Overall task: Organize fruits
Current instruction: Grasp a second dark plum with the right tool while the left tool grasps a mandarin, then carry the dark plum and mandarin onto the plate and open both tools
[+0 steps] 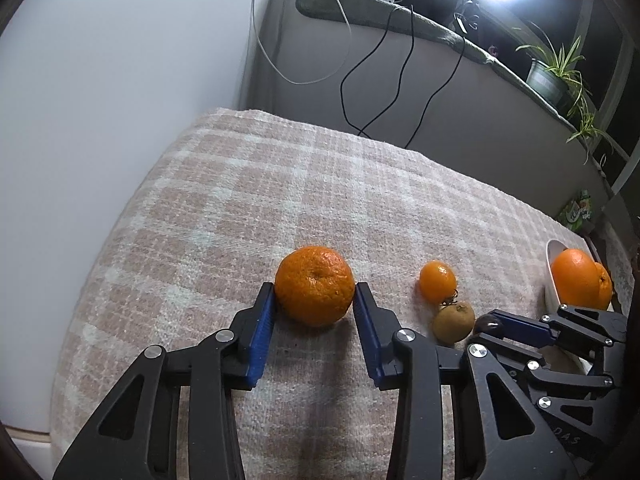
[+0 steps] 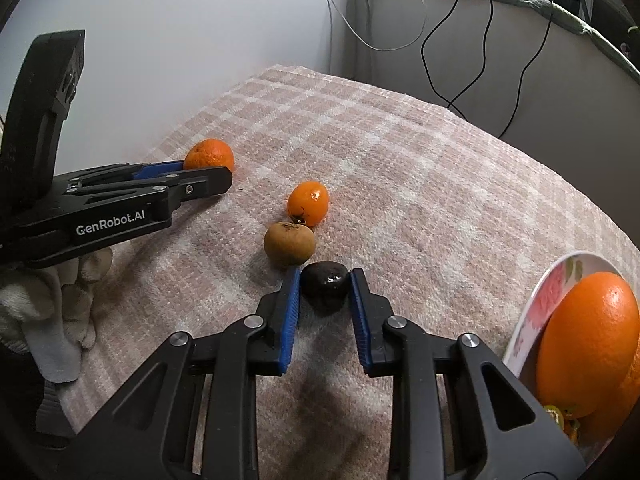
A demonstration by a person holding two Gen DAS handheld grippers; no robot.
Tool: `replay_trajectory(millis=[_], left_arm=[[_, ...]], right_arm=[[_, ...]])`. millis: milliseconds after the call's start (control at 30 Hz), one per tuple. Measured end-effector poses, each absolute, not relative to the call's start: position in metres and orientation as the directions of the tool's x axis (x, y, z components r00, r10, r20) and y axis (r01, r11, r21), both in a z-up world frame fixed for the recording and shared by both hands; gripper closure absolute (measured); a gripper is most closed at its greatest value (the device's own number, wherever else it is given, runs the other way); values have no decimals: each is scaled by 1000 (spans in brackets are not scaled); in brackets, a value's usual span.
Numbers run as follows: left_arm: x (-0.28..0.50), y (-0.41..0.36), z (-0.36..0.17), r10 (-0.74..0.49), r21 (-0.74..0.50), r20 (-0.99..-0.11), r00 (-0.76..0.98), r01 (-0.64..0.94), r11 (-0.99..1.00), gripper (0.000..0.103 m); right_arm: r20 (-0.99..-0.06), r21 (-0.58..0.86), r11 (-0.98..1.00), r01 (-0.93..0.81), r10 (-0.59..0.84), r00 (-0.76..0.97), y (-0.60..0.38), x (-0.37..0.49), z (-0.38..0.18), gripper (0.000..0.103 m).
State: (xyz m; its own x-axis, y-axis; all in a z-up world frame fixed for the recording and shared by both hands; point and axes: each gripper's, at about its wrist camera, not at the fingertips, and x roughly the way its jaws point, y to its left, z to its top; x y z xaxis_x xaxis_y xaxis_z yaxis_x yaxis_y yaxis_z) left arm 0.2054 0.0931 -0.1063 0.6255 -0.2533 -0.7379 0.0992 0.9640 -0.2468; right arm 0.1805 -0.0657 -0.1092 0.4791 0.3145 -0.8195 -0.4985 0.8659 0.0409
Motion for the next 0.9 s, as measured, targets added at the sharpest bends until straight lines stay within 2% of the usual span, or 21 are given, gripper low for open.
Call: replay_trajectory(millis=[533, 900], left_arm=[[162, 87, -83, -277, -271, -698, 661, 114, 956, 66], [138, 55, -67, -335, -293, -670, 662, 178, 939, 66]], right_arm=[[-783, 132, 855, -501, 400, 477, -95, 149, -88, 78], [-727, 205, 849, -488, 466, 505, -134, 115, -61, 78]])
